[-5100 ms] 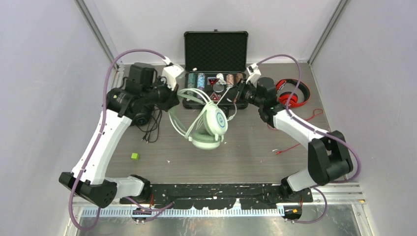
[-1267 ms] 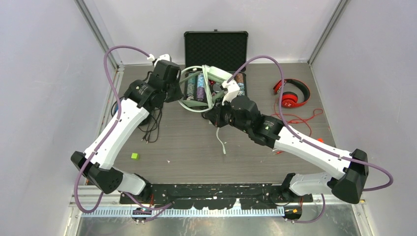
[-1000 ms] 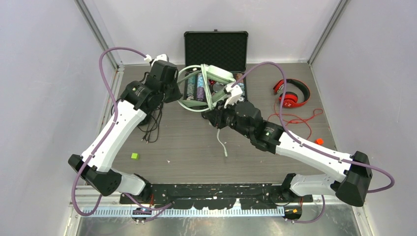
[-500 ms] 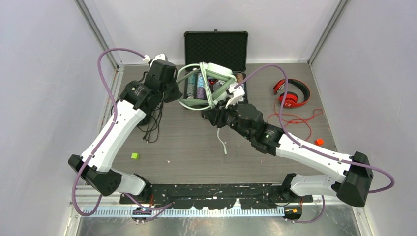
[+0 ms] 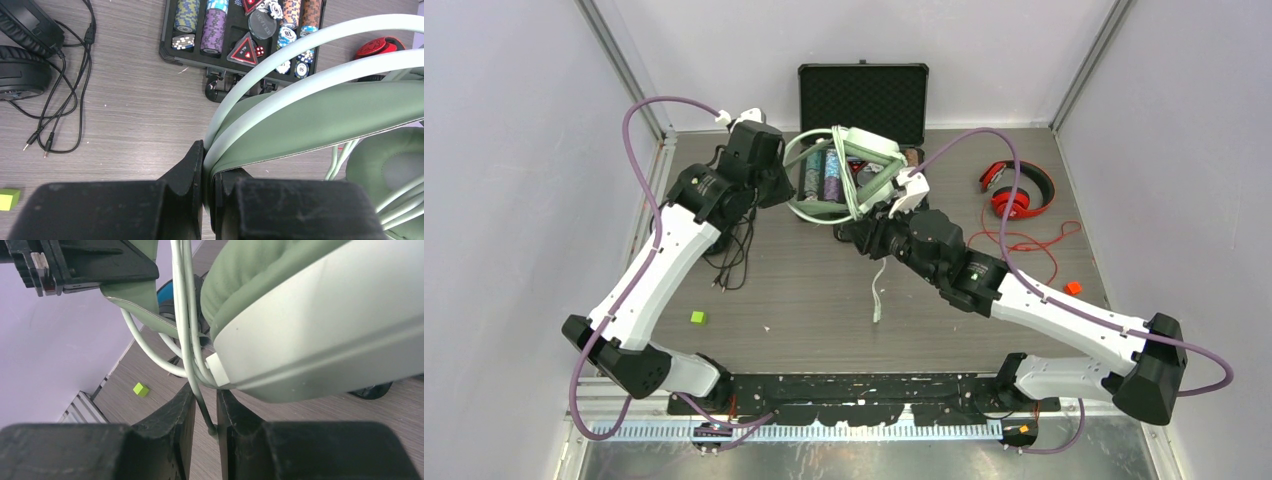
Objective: Wrap the headphones
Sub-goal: Wrap the headphones cable around the headphones.
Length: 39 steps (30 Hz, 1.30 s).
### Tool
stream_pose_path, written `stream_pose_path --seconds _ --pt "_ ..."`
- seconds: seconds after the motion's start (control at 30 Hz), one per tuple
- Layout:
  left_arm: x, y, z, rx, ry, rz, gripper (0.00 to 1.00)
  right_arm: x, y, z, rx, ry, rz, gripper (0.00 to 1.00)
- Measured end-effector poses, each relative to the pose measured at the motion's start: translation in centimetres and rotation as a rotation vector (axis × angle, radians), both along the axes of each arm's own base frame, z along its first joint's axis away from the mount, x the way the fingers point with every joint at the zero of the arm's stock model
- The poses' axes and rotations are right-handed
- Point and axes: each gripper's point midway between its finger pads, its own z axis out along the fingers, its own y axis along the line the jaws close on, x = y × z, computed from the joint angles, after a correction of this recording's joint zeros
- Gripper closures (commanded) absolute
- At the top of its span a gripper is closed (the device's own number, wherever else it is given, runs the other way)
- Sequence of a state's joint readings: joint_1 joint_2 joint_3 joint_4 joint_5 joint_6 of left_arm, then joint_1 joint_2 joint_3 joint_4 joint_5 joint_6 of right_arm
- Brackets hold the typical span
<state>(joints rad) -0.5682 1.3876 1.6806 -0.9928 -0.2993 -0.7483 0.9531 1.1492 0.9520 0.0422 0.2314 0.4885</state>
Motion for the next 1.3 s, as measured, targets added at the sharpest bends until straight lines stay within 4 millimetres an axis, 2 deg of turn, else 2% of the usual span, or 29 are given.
stream_pose_path --seconds 0.1,0.43,0.67,0.93,1.1,1.3 --pt "0.0 0.0 0.0 0.002 0.0 -0.001 1.0 0.1 -0.1 0.1 -0.007 0.012 -0.009 0.67" --pt "0.0 0.1 0.0 0.016 -0.005 -0.008 1.0 0.3 -0.3 -1.5 -0.063 0.04 -0.021 0.69" --pt "0.0 -0.1 0.1 0.006 -0.006 -0.018 1.0 0.3 -0.2 -1.8 -0.085 0.002 -0.005 0.58" --pt "-0.2 -0.5 0.0 -0.005 0.005 -0.037 1.0 0.5 -0.3 -3.5 -0.09 -0.028 -0.002 0.58" --pt "-0.3 -0.5 0.0 -0.007 0.006 -0.039 1.0 0.4 -0.9 -3.4 -0.075 -0.052 -0.018 0.57" --pt "-0.2 -0.6 0.8 -0.016 -0.008 -0.042 1.0 -0.2 -1.0 -3.3 -0.051 -0.087 0.012 0.46"
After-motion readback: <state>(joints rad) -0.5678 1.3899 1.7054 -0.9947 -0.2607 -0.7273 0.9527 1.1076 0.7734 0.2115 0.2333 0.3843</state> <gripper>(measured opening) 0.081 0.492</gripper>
